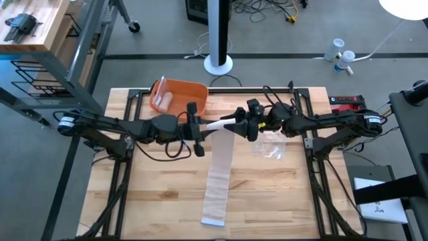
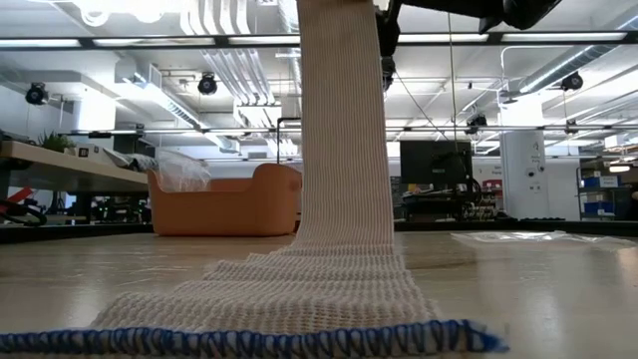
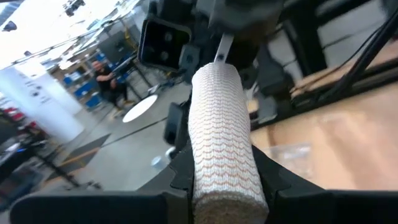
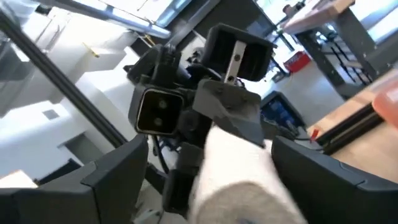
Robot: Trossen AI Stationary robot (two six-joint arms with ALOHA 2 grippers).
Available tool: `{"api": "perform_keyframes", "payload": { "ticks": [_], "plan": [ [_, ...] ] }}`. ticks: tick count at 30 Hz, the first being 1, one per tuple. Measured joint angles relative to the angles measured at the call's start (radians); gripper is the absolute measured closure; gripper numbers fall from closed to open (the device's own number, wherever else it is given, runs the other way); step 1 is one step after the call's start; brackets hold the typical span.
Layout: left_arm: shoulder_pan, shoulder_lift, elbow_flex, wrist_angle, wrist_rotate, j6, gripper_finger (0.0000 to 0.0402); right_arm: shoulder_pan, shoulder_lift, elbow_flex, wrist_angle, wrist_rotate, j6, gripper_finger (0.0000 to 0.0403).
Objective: Roll bandage
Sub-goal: Roll the white bandage
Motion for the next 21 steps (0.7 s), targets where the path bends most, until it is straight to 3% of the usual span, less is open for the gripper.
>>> {"api": "perform_keyframes", "payload": {
  "ticks": [6, 21],
  "plan": [
    [0.0, 0.008, 0.0, 0.008, -0.07, 0.027, 0.0328, -0.01, -0.019, 0.0, -0.059, 0.006, -0.023, 0.0074],
    [0.0, 0.065, -0.004, 0.048, -0.131, 0.182, 0.0327, -0.036, -0.029, 0.0, -0.137, 0.013, 0.046, 0.0097]
  ]
}}
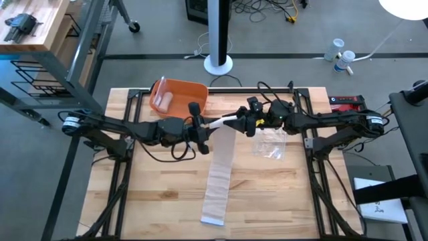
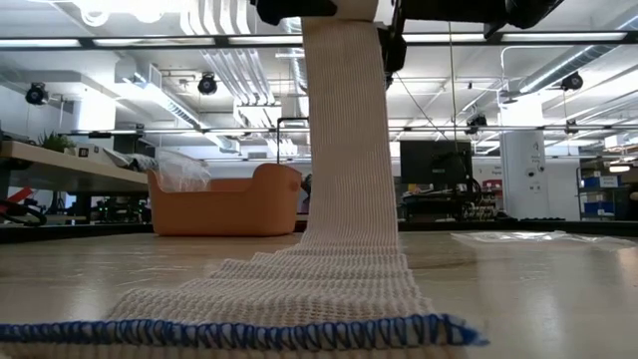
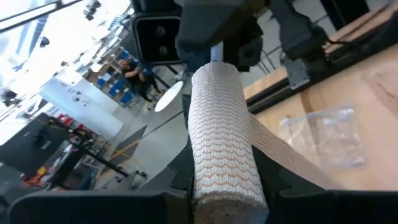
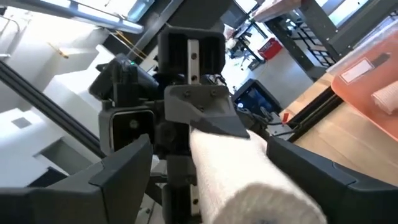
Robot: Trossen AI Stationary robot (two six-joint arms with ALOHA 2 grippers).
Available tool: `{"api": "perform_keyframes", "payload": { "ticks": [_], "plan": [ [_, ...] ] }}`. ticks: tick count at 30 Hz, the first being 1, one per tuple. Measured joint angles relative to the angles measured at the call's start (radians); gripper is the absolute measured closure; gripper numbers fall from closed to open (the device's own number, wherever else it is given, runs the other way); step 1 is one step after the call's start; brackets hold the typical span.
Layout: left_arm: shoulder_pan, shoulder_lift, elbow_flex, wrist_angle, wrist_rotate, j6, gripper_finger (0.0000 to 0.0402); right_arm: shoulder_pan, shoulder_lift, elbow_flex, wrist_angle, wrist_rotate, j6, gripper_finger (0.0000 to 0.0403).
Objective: Roll bandage
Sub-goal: Roll the white bandage
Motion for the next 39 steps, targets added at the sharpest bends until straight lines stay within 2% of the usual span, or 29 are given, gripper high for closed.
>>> {"api": "perform_keyframes", "payload": {
  "ticks": [19, 23, 30, 35, 39],
  "plan": [
    [0.005, 0.01, 0.0, 0.015, -0.015, 0.161, 0.0327, 0.0, 0.0, 0.0, -0.046, -0.007, 0.051, 0.013],
    [0.006, 0.01, 0.0, 0.016, 0.016, 0.181, 0.0327, 0.0, 0.0, 0.0, -0.046, -0.015, 0.055, 0.0143],
    [0.021, 0.01, 0.0, 0.02, 0.036, 0.144, 0.0325, 0.0, 0.0, 0.0, -0.051, -0.033, 0.026, 0.0184],
    [0.022, 0.01, 0.0, 0.016, 0.043, 0.133, 0.0323, 0.0, 0.001, -0.002, -0.053, -0.034, 0.0, 0.0226],
    [0.025, 0.01, 0.0, 0.012, 0.043, 0.067, 0.0311, 0.0, 0.001, -0.002, -0.053, -0.034, -0.025, 0.0261]
  ]
}}
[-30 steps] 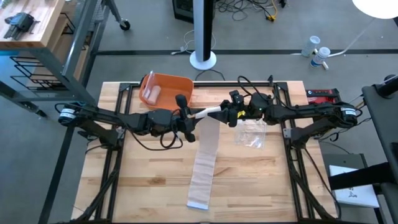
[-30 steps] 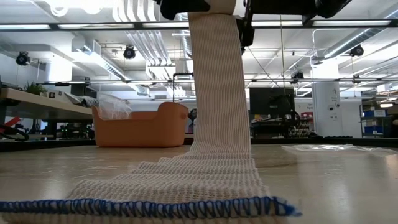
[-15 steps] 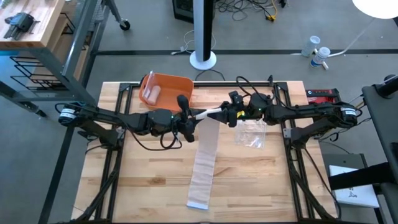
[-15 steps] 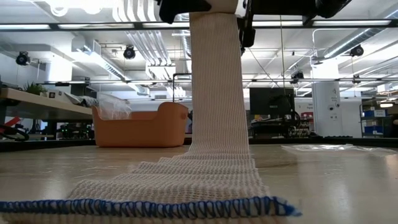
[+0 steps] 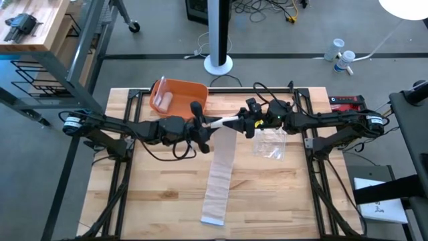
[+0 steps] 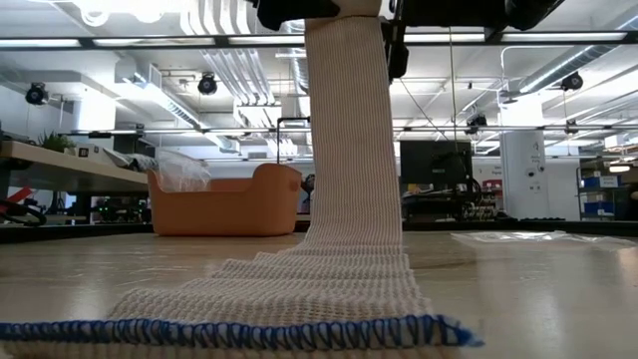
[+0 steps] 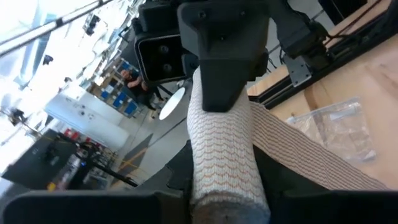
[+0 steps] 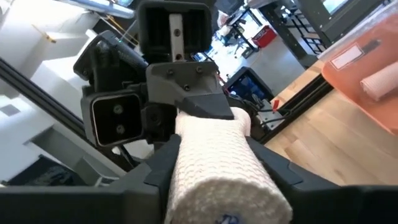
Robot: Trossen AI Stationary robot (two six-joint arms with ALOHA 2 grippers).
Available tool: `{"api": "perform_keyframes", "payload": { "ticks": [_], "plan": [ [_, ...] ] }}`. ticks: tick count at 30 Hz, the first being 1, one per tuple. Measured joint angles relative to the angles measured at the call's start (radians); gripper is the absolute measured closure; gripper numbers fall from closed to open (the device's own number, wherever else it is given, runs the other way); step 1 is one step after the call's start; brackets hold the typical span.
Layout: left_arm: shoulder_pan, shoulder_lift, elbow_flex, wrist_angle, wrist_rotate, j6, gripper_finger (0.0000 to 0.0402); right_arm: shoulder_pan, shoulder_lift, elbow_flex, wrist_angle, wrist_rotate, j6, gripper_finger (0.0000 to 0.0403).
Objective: Roll bandage
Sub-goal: Roll the white bandage
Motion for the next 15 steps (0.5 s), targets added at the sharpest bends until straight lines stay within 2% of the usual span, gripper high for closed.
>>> {"api": "perform_keyframes", "payload": {
  "ticks": [5, 11, 15],
  "plan": [
    [0.001, -0.001, 0.0, -0.034, -0.006, -0.168, 0.026, 0.002, 0.0, 0.0, 0.002, -0.002, -0.087, 0.0289],
    [0.005, -0.033, -0.004, -0.201, -0.019, -0.416, 0.0167, 0.007, -0.001, 0.002, 0.03, -0.009, -0.232, 0.0289],
    [0.01, -0.04, -0.027, -0.188, 0.06, -0.52, 0.011, 0.011, -0.002, 0.002, 0.05, -0.008, -0.322, 0.029]
  ]
}}
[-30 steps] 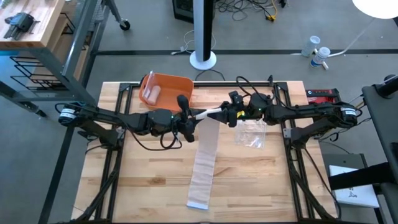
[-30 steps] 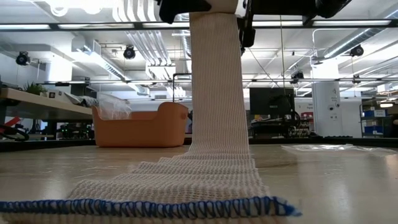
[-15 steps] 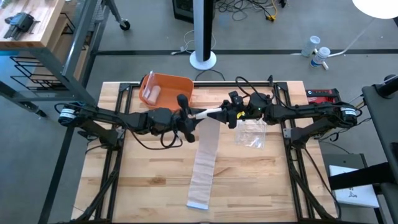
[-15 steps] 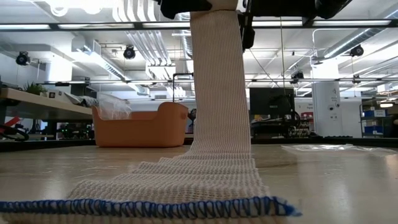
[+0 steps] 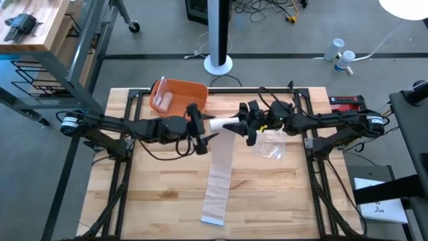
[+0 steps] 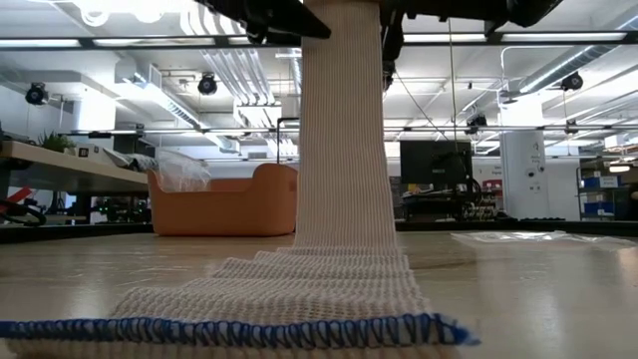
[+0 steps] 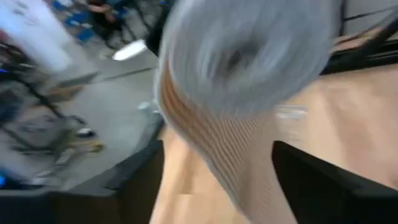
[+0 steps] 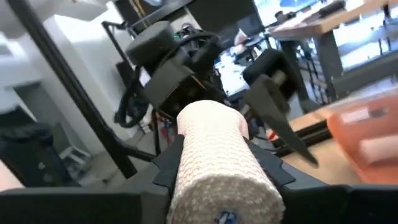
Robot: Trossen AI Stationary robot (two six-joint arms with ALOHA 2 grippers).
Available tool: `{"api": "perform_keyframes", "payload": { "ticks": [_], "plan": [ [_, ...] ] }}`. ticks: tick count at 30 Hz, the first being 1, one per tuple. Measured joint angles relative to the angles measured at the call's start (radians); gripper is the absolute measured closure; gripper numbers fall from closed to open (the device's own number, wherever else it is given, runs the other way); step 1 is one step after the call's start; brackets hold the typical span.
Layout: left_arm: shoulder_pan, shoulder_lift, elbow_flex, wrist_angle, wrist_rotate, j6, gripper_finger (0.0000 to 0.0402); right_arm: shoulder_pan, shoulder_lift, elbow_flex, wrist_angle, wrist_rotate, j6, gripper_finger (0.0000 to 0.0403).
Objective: Roll bandage
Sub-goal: Roll the white bandage
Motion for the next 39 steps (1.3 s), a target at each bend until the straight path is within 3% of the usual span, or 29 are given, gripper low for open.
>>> {"api": "perform_keyframes", "payload": {
  "ticks": [4, 14, 19, 27, 39],
  "plan": [
    [0.001, -0.001, -0.018, 0.073, 0.094, -0.046, 0.0066, 0.0, 0.0, 0.0, -0.002, 0.009, -0.087, 0.0294],
    [0.007, -0.022, -0.003, 0.123, 0.09, -0.085, 0.0027, 0.01, 0.002, 0.0, -0.002, 0.072, -0.265, 0.0296],
    [0.032, -0.07, 0.0, 0.107, 0.072, -0.101, 0.0039, 0.036, 0.002, 0.0, 0.026, 0.077, -0.299, 0.0292],
    [0.074, -0.084, 0.001, 0.098, 0.332, -0.176, 0.0071, 0.059, 0.003, 0.0, 0.033, 0.14, -0.353, 0.0298],
    [0.093, -0.078, 0.0, 0.157, 0.325, -0.227, 0.0139, 0.063, 0.003, 0.0, 0.032, 0.168, -0.376, 0.03]
  ]
}}
